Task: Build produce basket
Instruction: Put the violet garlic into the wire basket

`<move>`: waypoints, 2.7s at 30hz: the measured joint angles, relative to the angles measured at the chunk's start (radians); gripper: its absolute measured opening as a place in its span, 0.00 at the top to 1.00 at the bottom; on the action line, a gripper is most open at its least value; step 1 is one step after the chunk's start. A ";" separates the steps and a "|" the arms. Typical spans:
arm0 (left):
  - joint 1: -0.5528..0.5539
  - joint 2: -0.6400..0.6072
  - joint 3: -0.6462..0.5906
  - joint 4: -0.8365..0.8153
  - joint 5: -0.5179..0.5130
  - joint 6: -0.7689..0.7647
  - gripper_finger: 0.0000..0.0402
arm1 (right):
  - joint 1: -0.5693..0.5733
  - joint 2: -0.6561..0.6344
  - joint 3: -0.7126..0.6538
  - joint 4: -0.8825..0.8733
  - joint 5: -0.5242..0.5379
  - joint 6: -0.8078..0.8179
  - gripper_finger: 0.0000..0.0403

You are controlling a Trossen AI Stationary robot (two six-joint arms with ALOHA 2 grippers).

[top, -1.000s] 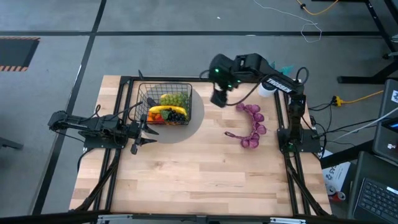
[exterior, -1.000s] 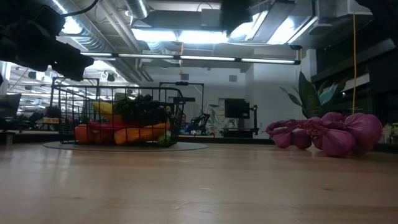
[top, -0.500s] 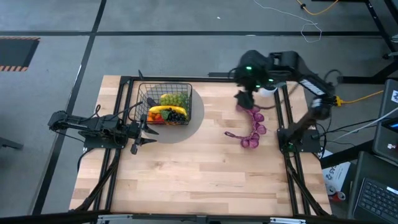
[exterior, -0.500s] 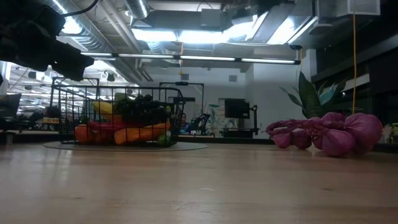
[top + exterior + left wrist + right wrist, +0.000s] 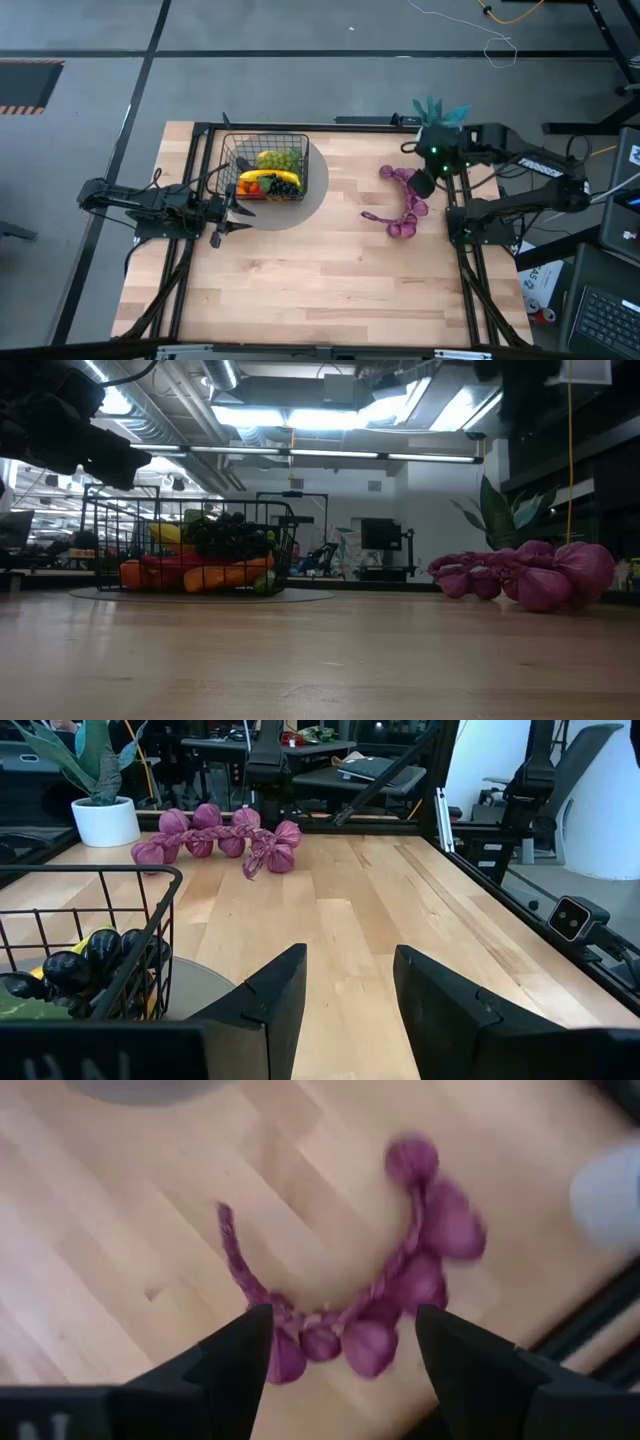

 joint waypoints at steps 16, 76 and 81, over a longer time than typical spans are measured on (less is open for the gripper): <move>0.000 0.000 0.000 0.000 0.000 0.000 0.63 | 0.198 -0.047 -0.500 0.575 -0.213 0.163 0.38; 0.000 0.000 0.000 0.000 0.000 0.000 0.63 | 0.349 0.371 -0.530 0.860 0.011 0.342 0.92; 0.000 0.000 0.000 0.000 0.000 0.000 0.63 | 0.350 0.371 -0.449 0.893 0.011 0.253 0.92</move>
